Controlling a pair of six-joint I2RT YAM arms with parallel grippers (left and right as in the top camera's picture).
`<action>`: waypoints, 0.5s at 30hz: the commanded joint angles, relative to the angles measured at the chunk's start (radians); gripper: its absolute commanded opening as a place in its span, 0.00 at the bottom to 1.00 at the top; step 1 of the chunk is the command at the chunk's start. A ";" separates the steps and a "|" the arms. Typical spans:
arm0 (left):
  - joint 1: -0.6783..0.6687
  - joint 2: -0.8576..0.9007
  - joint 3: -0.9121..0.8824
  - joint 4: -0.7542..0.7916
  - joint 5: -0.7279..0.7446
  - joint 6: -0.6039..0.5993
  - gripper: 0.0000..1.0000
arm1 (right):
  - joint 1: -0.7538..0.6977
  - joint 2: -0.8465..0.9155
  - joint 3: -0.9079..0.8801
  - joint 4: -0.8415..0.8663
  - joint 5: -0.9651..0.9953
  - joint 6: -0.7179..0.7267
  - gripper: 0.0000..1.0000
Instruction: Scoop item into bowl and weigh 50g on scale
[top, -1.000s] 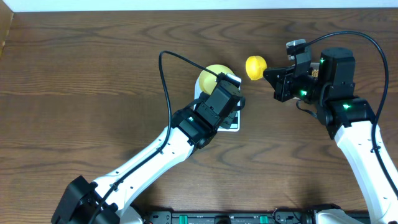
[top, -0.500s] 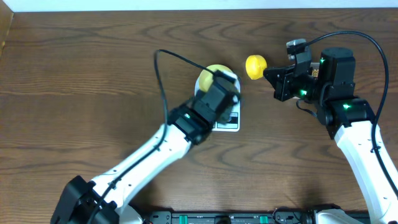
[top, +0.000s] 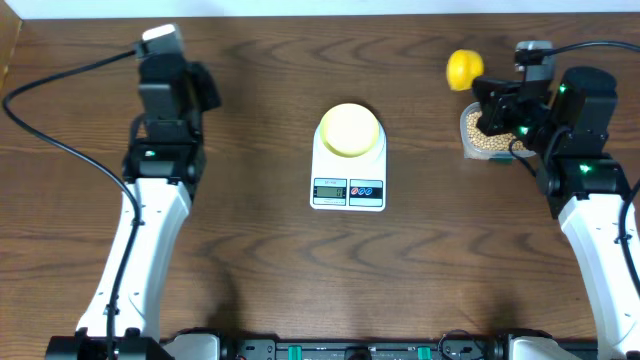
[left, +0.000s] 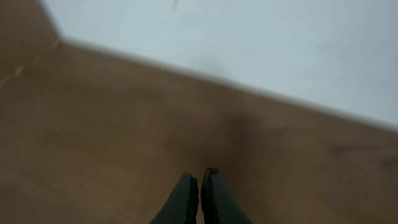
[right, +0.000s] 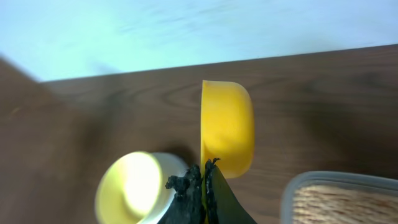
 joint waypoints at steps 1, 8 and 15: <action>0.025 0.027 0.008 -0.091 -0.002 0.009 0.08 | -0.032 0.006 0.024 -0.008 0.114 0.102 0.01; 0.024 0.061 0.008 -0.151 -0.002 0.010 0.17 | -0.103 0.007 0.029 -0.077 0.069 0.228 0.01; 0.010 0.077 0.009 -0.121 -0.001 0.010 0.17 | -0.108 0.007 0.049 -0.077 0.040 0.199 0.01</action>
